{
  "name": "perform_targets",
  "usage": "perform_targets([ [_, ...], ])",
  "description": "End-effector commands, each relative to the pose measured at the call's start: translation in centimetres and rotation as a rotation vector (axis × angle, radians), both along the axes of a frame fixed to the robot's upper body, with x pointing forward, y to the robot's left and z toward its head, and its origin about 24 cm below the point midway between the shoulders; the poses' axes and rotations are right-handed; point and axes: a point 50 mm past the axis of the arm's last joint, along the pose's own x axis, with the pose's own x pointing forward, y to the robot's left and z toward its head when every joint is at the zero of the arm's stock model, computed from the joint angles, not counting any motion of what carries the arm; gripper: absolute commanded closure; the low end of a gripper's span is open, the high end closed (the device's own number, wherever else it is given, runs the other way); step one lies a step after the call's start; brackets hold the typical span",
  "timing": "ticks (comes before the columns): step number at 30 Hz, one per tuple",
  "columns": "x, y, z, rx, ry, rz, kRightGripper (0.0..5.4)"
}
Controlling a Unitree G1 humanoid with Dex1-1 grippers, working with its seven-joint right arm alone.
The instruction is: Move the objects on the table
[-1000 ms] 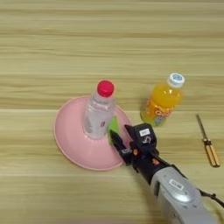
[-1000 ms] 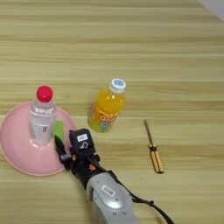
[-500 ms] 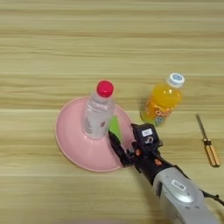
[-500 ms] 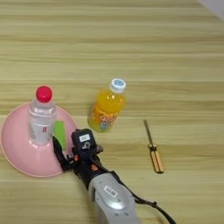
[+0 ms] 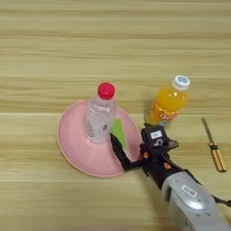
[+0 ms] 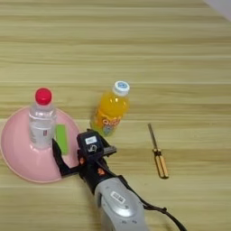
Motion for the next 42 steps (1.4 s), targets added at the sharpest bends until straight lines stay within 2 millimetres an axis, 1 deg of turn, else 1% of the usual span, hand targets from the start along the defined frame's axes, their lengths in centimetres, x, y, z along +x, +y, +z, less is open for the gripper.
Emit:
perform_targets([
  [1,0.3,-0.4,2.0,-0.015,-0.103,-0.008,0.03],
  [10,-0.7,-0.9,2.1,-0.027,-0.091,-0.022,0.03],
  [15,-1.6,-1.0,1.9,-0.028,-0.076,-0.015,0.03],
  [21,-1.8,-1.0,2.1,-0.016,-0.085,-0.017,0.03],
  [27,-1.9,-0.5,2.4,0.004,-0.105,0.006,0.03],
  [35,-2.0,1.1,2.3,0.046,-0.112,0.044,0.03],
  [42,-1.9,2.1,2.5,0.060,-0.133,0.078,0.03],
])
